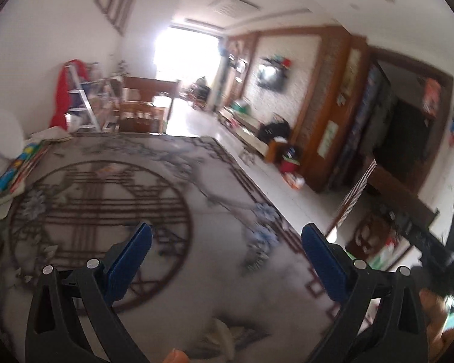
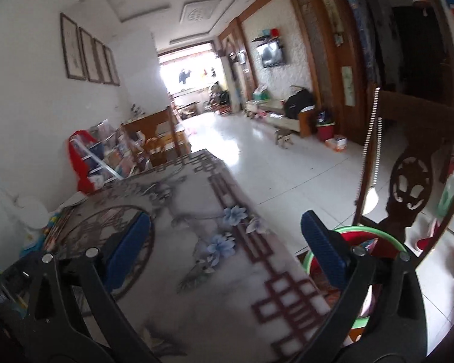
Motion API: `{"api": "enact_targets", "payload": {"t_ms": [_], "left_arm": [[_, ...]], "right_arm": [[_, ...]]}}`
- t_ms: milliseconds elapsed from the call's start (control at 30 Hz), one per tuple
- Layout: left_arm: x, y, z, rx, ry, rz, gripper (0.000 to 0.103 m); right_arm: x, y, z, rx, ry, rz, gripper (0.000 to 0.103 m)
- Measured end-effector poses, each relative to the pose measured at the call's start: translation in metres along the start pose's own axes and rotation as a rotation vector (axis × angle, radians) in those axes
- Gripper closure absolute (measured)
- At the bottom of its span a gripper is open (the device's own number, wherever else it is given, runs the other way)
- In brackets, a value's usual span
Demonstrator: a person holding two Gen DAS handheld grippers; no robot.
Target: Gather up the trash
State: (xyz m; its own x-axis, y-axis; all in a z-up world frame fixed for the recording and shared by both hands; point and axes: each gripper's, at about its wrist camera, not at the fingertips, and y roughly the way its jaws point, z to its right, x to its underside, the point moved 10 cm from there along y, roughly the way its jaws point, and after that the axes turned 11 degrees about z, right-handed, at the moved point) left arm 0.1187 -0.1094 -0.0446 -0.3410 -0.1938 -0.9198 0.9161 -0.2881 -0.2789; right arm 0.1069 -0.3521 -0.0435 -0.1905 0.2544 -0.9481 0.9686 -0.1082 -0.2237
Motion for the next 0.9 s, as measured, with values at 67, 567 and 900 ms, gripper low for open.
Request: {"api": "enact_targets", "payload": {"t_ms": [67,567,900], "left_arm": [[-0.007,-0.004,-0.009,-0.009,-0.020,0.034,0.008],[-0.024,-0.023,-0.019,-0.066,0.044,0.110,0.008],[-0.015,-0.018,-0.018,-0.072,0.037,0.077,0.008]], "right_arm": [[-0.002,-0.001,0.011,0.039,0.030,0.024,0.005],[-0.007,-0.008,0.010,0.125,-0.048,0.090,0.005],[-0.004,-0.005,0.012,0.123,-0.045,0.079,0.005]]}}
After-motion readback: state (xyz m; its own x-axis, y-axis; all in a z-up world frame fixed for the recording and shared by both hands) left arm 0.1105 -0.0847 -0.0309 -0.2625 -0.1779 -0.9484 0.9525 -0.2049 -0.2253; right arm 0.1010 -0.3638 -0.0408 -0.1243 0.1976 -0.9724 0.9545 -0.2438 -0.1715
